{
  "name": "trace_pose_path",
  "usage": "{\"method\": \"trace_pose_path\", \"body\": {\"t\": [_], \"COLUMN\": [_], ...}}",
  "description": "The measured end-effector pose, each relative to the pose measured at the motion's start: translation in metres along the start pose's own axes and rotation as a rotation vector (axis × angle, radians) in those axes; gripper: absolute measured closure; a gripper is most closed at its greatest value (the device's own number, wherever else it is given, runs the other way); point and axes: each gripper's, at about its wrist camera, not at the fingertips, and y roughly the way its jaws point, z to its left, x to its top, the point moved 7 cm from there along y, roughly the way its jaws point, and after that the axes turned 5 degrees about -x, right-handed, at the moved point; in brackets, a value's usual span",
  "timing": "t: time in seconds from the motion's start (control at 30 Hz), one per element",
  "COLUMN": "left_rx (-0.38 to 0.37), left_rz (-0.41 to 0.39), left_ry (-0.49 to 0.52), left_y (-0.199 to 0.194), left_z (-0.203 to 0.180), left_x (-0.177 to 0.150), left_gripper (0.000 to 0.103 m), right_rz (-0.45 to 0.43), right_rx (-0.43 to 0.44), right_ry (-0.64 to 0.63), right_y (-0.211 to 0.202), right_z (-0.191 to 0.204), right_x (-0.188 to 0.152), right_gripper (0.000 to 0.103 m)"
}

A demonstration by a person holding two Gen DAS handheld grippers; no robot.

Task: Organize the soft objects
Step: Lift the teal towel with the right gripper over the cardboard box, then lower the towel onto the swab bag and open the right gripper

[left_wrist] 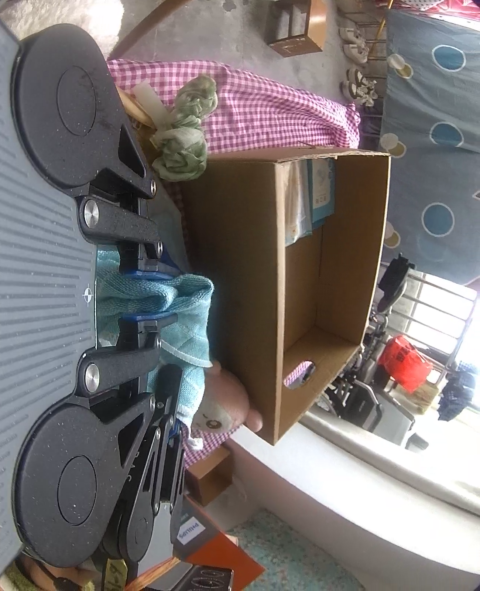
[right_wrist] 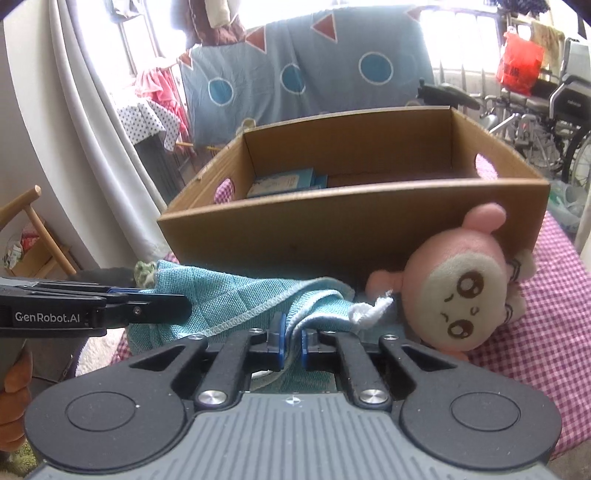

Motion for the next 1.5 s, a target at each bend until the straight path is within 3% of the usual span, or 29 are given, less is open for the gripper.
{"method": "trace_pose_path", "body": {"t": [0.2,0.47,0.63,0.83,1.07,1.17,1.23,1.27,1.33,1.5], "left_rx": [-0.032,-0.081,-0.061,-0.023,0.036,0.107,0.145,0.149,0.121,0.119], "left_rz": [-0.084,-0.199,-0.241,-0.153,0.02,0.093,0.115,0.116,0.105,0.017], "left_ry": [0.057,0.112,0.142,0.052,-0.086,-0.104,-0.089,-0.092,-0.099,-0.081], "left_y": [-0.019,-0.033,-0.024,0.022,0.07,0.078,0.076,0.073,0.066,0.041], "left_z": [-0.02,-0.037,-0.032,0.011,0.07,0.086,0.089,0.09,0.089,0.081], "left_x": [0.031,0.103,0.144,0.155,0.133,0.122,0.118,0.118,0.118,0.128], "left_gripper": [0.087,0.087,0.087,0.087,0.087,0.083,0.069,0.068,0.053,0.034], "right_rz": [-0.123,-0.306,-0.332,-0.16,0.231,0.443,0.553,0.582,0.629,0.619], "right_rx": [-0.004,0.008,0.037,0.115,0.229,0.284,0.298,0.293,0.275,0.247], "right_ry": [-0.031,-0.109,-0.176,-0.187,-0.125,-0.067,-0.058,-0.051,-0.058,-0.041], "right_y": [-0.028,-0.05,-0.032,0.039,0.142,0.181,0.2,0.207,0.215,0.208], "right_z": [0.006,0.012,0.015,0.013,0.006,0.008,0.011,0.012,0.012,0.003], "right_x": [0.028,0.103,0.153,0.179,0.163,0.149,0.141,0.139,0.134,0.141], "right_gripper": [0.095,0.095,0.095,0.095,0.095,0.095,0.093,0.093,0.092,0.088]}}
